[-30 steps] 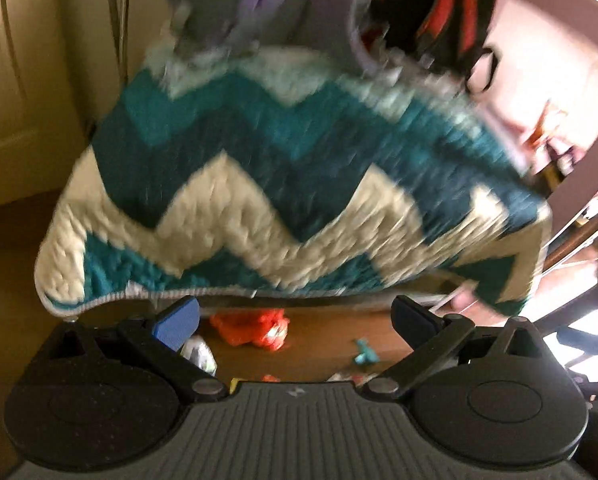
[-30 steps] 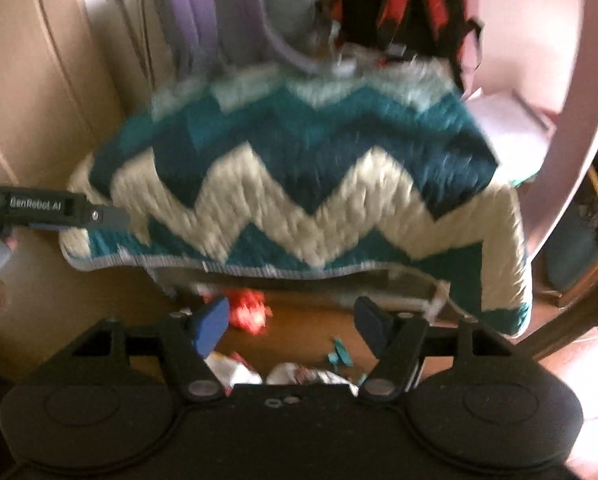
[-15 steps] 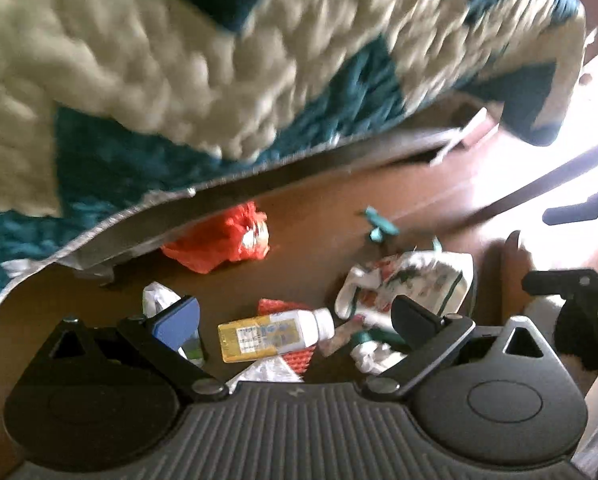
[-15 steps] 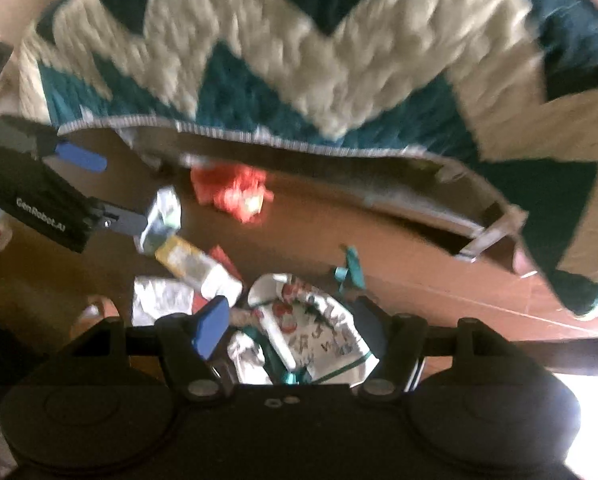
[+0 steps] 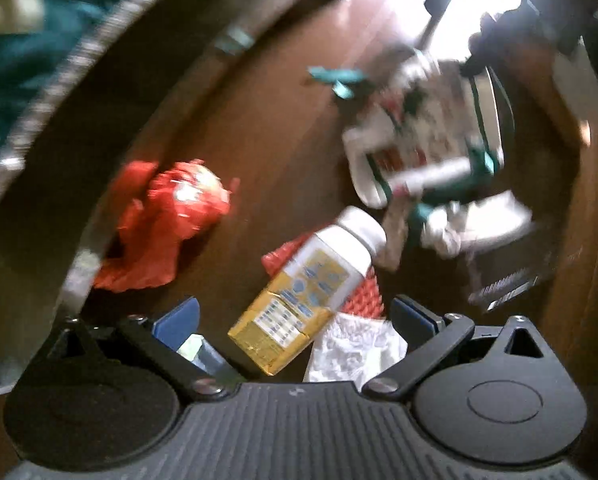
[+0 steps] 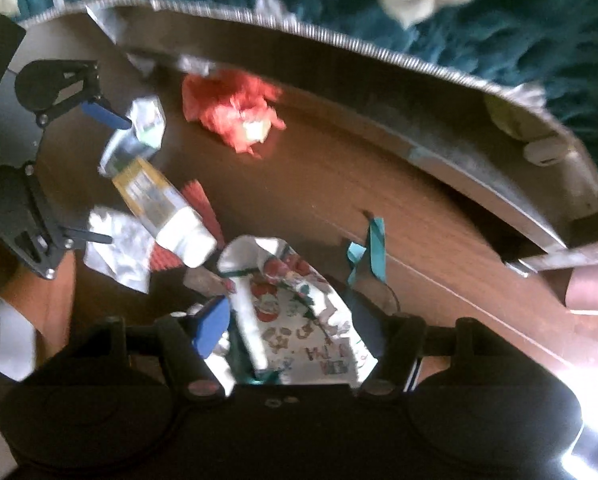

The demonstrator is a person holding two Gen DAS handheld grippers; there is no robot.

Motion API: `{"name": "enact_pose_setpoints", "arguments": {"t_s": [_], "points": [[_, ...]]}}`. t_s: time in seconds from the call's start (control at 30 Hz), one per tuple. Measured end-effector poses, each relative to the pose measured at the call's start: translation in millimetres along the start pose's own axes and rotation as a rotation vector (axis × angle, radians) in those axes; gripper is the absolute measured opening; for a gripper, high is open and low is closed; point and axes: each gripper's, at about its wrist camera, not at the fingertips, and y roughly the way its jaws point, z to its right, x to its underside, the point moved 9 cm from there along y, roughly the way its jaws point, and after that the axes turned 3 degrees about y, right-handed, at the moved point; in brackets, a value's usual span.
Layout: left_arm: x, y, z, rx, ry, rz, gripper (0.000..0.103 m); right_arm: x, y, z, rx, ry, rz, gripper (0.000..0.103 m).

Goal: Collect trash
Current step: 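Grasp yellow milk bottle with left tool while right tool grasps Christmas tote bag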

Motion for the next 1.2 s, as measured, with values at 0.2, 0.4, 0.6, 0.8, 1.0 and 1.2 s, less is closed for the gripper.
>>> {"name": "enact_pose_setpoints", "arguments": {"t_s": [0.2, 0.4, 0.6, 0.8, 1.0, 1.2], "points": [[4, 39, 6, 0.016, 0.021, -0.042, 0.102, 6, 37, 8, 0.024, -0.013, -0.049, 0.066], [6, 60, 11, 0.012, 0.048, -0.045, 0.098, 10, 64, 19, 0.074, 0.015, -0.074, 0.065], [6, 68, 8, 0.012, 0.038, -0.037, 0.082, 15, 73, 16, 0.086, -0.003, -0.076, 0.052], [4, 68, 6, 0.029, 0.021, -0.031, 0.068, 16, 72, 16, 0.093, 0.026, -0.085, 0.012], [6, 63, 12, 0.039, 0.005, -0.049, 0.059, 16, 53, -1, 0.042, 0.040, -0.080, 0.002], [6, 43, 19, 0.065, -0.034, -0.064, 0.054, 13, 18, -13, 0.039, 0.100, -0.063, 0.001]]}}
